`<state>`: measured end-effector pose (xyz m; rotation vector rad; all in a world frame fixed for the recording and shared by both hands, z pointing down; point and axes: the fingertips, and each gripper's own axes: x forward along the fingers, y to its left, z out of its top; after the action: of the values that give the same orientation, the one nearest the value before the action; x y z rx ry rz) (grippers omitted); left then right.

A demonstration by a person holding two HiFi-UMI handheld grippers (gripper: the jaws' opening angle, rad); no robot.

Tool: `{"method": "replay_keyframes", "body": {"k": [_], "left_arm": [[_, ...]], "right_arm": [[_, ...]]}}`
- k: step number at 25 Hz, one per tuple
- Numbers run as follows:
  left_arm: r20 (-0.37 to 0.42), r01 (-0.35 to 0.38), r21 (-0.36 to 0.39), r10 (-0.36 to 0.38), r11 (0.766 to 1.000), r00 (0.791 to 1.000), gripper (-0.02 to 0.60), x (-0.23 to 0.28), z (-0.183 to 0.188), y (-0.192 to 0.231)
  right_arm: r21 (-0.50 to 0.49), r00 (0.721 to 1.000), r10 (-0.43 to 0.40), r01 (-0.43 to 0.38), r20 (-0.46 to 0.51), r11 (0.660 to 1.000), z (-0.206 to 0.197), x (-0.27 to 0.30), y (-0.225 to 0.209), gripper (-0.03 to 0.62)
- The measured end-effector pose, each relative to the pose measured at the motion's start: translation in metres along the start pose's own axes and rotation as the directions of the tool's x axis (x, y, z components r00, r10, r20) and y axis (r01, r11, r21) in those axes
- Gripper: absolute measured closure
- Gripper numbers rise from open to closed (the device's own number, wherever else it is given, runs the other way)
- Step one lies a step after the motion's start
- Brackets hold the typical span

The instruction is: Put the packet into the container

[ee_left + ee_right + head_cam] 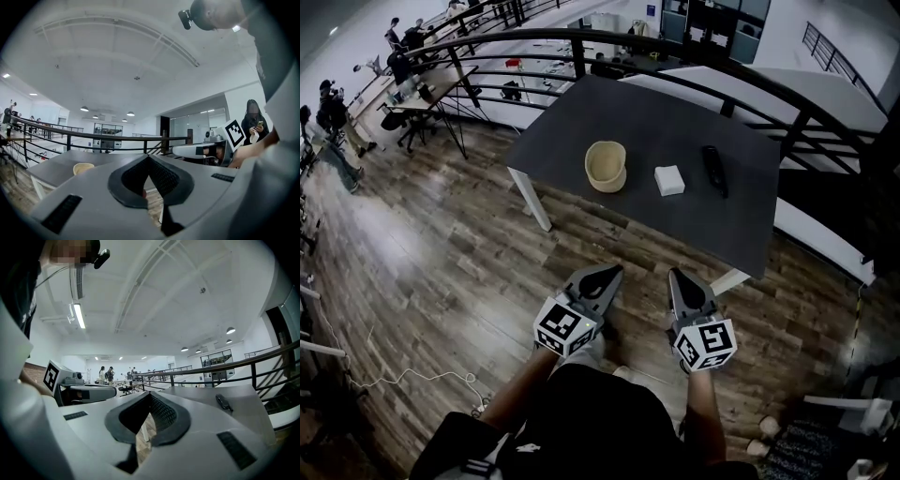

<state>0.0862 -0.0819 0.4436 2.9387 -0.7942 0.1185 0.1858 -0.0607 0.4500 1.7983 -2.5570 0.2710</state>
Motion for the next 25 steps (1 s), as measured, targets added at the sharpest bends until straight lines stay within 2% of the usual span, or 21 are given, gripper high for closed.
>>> {"method": "replay_keyframes", "body": {"k": [8, 18, 25], "left_arm": [[0.003, 0.016, 0.009, -0.016, 1.000, 1.000, 0.577, 0.048, 0.010, 0.078], [0.006, 0.074, -0.003, -0.074, 0.997, 0.997, 0.577, 0.092, 0.024, 0.168], [0.012, 0.113, -0.024, -0.113, 0.993, 0.994, 0.577, 0.106, 0.019, 0.221]], "right_arm": [[-0.009, 1.000, 0.018, -0.018, -0.001, 1.000, 0.007, 0.083, -0.027, 0.592], [0.005, 0.997, -0.079, 0.079, -0.020, 0.997, 0.024, 0.177, -0.056, 0.592], [-0.012, 0.986, -0.163, 0.163, -0.022, 0.987, 0.023, 0.221, -0.065, 0.592]]}}
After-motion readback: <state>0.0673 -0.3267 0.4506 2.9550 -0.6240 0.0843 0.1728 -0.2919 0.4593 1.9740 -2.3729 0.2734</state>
